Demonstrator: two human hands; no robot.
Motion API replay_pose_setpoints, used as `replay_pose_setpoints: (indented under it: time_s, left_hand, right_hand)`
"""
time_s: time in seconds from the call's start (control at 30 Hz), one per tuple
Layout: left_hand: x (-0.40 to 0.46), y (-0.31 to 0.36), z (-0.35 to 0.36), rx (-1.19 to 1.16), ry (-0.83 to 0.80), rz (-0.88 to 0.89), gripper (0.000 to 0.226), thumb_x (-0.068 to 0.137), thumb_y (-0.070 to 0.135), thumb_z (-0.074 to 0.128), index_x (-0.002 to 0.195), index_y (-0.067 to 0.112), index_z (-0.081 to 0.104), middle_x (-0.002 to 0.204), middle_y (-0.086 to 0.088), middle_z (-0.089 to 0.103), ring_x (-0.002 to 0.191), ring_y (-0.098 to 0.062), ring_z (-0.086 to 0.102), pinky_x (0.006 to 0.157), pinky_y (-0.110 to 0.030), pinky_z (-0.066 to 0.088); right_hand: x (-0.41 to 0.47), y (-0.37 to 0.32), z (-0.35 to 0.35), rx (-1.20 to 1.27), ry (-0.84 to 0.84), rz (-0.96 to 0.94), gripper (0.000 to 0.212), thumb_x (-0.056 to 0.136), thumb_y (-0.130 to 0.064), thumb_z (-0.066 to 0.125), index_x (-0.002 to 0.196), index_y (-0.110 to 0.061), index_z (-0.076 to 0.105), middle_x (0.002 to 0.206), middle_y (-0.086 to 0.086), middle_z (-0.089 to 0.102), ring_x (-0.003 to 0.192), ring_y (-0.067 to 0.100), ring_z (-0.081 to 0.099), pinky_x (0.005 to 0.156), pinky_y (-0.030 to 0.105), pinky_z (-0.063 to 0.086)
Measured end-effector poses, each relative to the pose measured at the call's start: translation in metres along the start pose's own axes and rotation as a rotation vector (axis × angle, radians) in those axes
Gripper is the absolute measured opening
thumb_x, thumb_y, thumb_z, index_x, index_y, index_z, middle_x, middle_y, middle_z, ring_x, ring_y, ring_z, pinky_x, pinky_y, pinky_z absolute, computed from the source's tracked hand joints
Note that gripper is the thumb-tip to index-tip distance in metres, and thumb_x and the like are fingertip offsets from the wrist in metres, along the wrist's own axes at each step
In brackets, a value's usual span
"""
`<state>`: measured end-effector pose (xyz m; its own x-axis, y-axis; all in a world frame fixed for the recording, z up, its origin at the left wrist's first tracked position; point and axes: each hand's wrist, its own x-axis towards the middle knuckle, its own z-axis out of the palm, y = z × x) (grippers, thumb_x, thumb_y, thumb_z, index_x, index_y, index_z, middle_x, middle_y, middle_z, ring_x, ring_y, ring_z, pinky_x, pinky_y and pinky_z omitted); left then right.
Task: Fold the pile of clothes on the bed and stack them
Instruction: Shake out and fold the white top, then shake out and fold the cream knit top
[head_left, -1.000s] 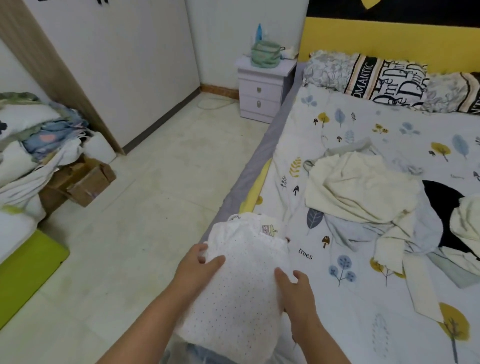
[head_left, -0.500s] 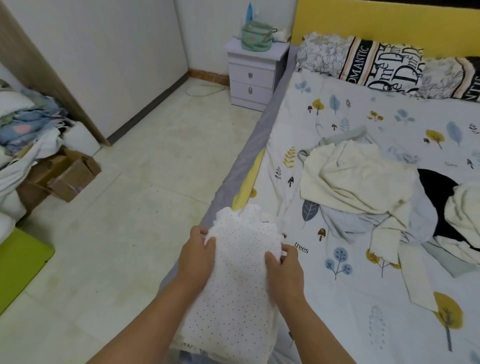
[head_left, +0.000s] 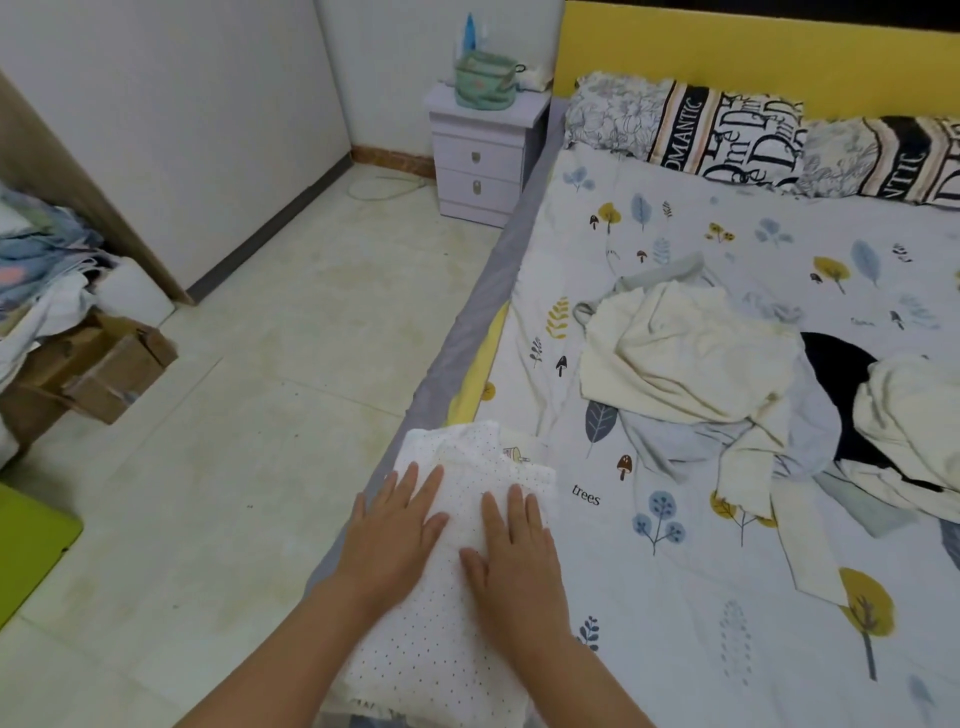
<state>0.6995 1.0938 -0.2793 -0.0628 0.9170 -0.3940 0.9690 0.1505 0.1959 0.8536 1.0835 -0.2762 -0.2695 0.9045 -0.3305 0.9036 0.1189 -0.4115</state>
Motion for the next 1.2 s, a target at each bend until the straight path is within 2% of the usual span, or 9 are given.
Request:
replay_pose_setpoints:
  time_s: [0.17,0.27,0.33,0.47,0.57,0.63,0.83,1.2]
  left_hand:
    - [-0.010,0.004,-0.013,0.002,0.022,-0.009,0.056,0.099,0.047,0.016,0.149,0.031,-0.005,0.159,0.002,-0.006,0.146,-0.018,-0.005,0.116,-0.044,0.000]
    - [-0.017,0.012,-0.026,-0.012,0.048,-0.025,0.056,0.099,0.047,0.019,0.150,0.028,0.003,0.159,0.001,-0.001,0.146,-0.018,-0.002,0.116,-0.042,0.002]
    - [-0.023,0.020,-0.037,-0.005,0.101,-0.013,0.053,0.100,0.045,0.024,0.149,0.026,0.015,0.158,0.001,0.008,0.145,-0.016,0.004,0.116,-0.039,0.005]
    - [-0.042,0.042,-0.060,-0.101,0.240,0.084,0.041,0.098,0.034,0.039,0.138,0.027,0.039,0.151,0.005,0.029,0.138,-0.014,0.024,0.109,-0.025,0.019]
    - [-0.060,0.065,-0.076,-0.178,0.239,0.198,0.035,0.096,0.028,0.045,0.131,0.025,0.049,0.141,0.009,0.041,0.126,-0.011,0.038,0.098,-0.018,0.027]
    - [-0.071,0.082,-0.084,-0.181,0.207,0.274,0.032,0.096,0.027,0.045,0.128,0.025,0.051,0.134,0.011,0.047,0.117,-0.008,0.045,0.088,-0.013,0.030]
    - [-0.103,0.142,-0.101,-0.096,0.118,0.423,0.030,0.097,0.031,0.044,0.125,0.029,0.053,0.123,0.014,0.057,0.109,-0.003,0.052,0.080,-0.012,0.033]
    - [-0.131,0.292,-0.088,0.019,0.004,0.533,0.032,0.096,0.038,0.043,0.127,0.031,0.048,0.122,0.013,0.056,0.108,-0.005,0.052,0.085,-0.017,0.038]
  right_hand:
    - [-0.017,0.002,-0.015,-0.009,0.003,0.014,0.061,0.100,-0.044,0.022,0.150,-0.023,-0.006,0.157,0.003,-0.019,0.144,0.020,-0.019,0.116,0.034,-0.004]
    - [-0.030,0.003,-0.028,0.014,0.020,0.012,0.057,0.101,-0.043,0.024,0.150,-0.024,0.003,0.158,0.001,-0.012,0.145,0.018,-0.013,0.117,0.032,-0.002]
    - [-0.039,0.004,-0.039,0.036,0.034,-0.001,0.053,0.100,-0.041,0.027,0.149,-0.025,0.013,0.159,-0.001,-0.003,0.145,0.015,-0.006,0.116,0.030,0.002]
    - [-0.059,0.010,-0.065,0.043,0.056,-0.069,0.044,0.100,-0.035,0.033,0.143,-0.024,0.032,0.154,-0.003,0.019,0.141,0.011,0.014,0.113,0.026,0.014]
    - [-0.077,0.015,-0.087,0.041,0.059,-0.115,0.039,0.099,-0.030,0.036,0.136,-0.022,0.042,0.141,-0.003,0.040,0.131,0.014,0.031,0.106,0.025,0.025]
    - [-0.089,0.021,-0.104,0.026,0.048,-0.127,0.038,0.098,-0.029,0.038,0.134,-0.021,0.045,0.135,-0.002,0.047,0.125,0.017,0.037,0.103,0.028,0.031]
    - [-0.132,0.056,-0.154,-0.086,0.007,-0.111,0.036,0.097,-0.024,0.040,0.131,-0.017,0.048,0.128,0.011,0.053,0.118,0.028,0.044,0.095,0.037,0.036]
    - [-0.220,0.209,-0.235,-0.143,-0.034,0.053,0.039,0.097,-0.028,0.040,0.134,-0.018,0.043,0.131,0.010,0.049,0.121,0.025,0.042,0.094,0.035,0.036]
